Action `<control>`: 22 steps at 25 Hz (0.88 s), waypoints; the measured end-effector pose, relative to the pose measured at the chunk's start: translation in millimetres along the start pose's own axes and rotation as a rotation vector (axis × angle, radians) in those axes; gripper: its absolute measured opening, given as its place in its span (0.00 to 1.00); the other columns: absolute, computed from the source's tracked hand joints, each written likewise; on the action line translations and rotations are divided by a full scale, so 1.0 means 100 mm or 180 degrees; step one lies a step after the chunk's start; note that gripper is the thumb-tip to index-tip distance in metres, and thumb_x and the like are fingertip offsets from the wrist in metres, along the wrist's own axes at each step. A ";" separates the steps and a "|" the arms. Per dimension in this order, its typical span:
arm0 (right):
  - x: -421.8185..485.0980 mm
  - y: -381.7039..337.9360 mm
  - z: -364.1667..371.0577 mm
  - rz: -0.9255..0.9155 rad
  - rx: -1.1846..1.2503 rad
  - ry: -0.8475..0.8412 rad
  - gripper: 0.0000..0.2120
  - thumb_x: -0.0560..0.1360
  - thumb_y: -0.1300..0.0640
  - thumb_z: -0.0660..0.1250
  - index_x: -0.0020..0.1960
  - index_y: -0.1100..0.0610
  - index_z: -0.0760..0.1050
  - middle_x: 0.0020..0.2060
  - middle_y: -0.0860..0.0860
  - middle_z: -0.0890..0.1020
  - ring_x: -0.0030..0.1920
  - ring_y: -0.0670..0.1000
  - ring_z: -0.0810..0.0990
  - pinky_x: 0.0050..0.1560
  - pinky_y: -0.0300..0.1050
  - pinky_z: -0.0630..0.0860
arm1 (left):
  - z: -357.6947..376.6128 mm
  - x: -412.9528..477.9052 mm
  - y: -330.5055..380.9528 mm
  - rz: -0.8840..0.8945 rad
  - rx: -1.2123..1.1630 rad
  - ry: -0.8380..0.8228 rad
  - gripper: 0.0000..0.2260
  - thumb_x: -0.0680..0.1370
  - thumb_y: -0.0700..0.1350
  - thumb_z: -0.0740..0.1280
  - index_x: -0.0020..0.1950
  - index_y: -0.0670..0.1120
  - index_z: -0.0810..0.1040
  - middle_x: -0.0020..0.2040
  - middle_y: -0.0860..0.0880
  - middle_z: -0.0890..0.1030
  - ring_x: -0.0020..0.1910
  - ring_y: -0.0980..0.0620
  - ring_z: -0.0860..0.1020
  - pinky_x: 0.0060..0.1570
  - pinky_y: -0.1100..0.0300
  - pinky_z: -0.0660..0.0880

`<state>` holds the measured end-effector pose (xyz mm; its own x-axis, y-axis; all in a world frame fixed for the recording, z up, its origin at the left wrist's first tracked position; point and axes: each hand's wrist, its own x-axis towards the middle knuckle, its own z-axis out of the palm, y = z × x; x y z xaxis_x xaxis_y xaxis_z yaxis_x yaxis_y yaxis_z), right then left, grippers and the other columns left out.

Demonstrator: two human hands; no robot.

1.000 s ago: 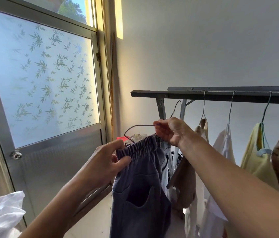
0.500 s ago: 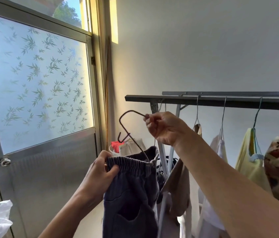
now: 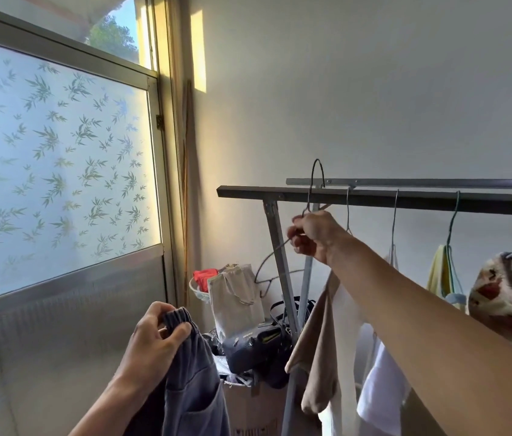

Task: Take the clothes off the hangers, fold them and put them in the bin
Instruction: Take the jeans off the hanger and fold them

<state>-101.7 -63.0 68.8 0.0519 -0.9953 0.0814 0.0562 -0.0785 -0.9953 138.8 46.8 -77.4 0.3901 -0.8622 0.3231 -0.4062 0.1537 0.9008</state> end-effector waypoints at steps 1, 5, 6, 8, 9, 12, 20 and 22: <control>0.04 0.05 -0.03 0.0045 -0.0112 0.0052 0.09 0.81 0.67 0.54 0.45 0.60 0.69 0.30 0.56 0.76 0.25 0.49 0.70 0.22 0.39 0.67 | -0.03 0.00 0.02 0.0014 -0.0022 0.0063 0.08 0.75 0.39 0.73 0.47 0.46 0.75 0.40 0.43 0.83 0.40 0.44 0.83 0.39 0.49 0.81; 0.18 0.21 -0.07 0.0057 -0.0540 0.0241 0.12 0.80 0.67 0.50 0.44 0.58 0.68 0.30 0.56 0.75 0.23 0.48 0.67 0.22 0.36 0.63 | -0.13 -0.05 0.09 0.0045 -0.0172 0.0209 0.08 0.73 0.41 0.74 0.47 0.45 0.75 0.41 0.44 0.83 0.42 0.46 0.82 0.40 0.56 0.77; 0.22 0.22 -0.08 0.0047 -0.0555 0.0287 0.12 0.80 0.67 0.49 0.44 0.58 0.68 0.29 0.56 0.74 0.21 0.48 0.66 0.21 0.35 0.61 | -0.15 -0.06 0.11 0.0038 -0.0211 0.0210 0.08 0.74 0.41 0.73 0.48 0.44 0.75 0.41 0.44 0.83 0.42 0.46 0.82 0.40 0.57 0.76; 0.27 0.21 -0.12 0.0061 -0.0501 0.0332 0.13 0.79 0.68 0.48 0.45 0.58 0.68 0.29 0.56 0.73 0.19 0.46 0.64 0.19 0.33 0.59 | -0.18 -0.08 0.14 0.0034 -0.0280 0.0218 0.08 0.74 0.41 0.73 0.48 0.44 0.75 0.42 0.44 0.83 0.42 0.47 0.82 0.38 0.60 0.74; 0.28 0.22 -0.13 0.0095 -0.0515 0.0329 0.13 0.79 0.68 0.48 0.46 0.59 0.69 0.29 0.56 0.73 0.19 0.46 0.64 0.19 0.33 0.58 | -0.19 -0.09 0.16 0.0033 -0.0311 0.0226 0.08 0.74 0.41 0.73 0.49 0.44 0.75 0.42 0.44 0.83 0.42 0.48 0.82 0.38 0.61 0.74; 0.26 0.35 -0.10 0.0221 -0.0777 0.0304 0.12 0.79 0.68 0.50 0.50 0.62 0.71 0.30 0.56 0.75 0.22 0.47 0.65 0.19 0.34 0.61 | -0.19 -0.10 0.19 -0.0070 -0.0414 0.0224 0.07 0.76 0.42 0.71 0.50 0.44 0.76 0.43 0.42 0.83 0.43 0.46 0.82 0.41 0.57 0.76; -0.22 0.44 0.07 -0.1430 -0.2822 0.0967 0.22 0.79 0.56 0.61 0.70 0.57 0.61 0.64 0.58 0.71 0.58 0.57 0.77 0.55 0.55 0.74 | -0.12 -0.02 0.33 -0.0367 -0.0914 -0.0028 0.09 0.79 0.43 0.68 0.57 0.42 0.77 0.49 0.40 0.83 0.47 0.44 0.83 0.52 0.47 0.81; -0.47 0.43 0.29 -0.1693 -0.2148 -0.0277 0.19 0.77 0.55 0.66 0.66 0.55 0.66 0.56 0.53 0.77 0.51 0.52 0.79 0.52 0.51 0.76 | -0.04 0.00 0.41 -0.0368 -0.1086 -0.0155 0.08 0.79 0.40 0.67 0.57 0.39 0.77 0.48 0.42 0.83 0.45 0.48 0.84 0.49 0.52 0.81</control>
<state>-72.7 -17.5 23.9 0.2645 -0.8112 0.5216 -0.5081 -0.5769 -0.6395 125.4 54.9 -39.2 0.3742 -0.9040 0.2065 -0.0593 0.1990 0.9782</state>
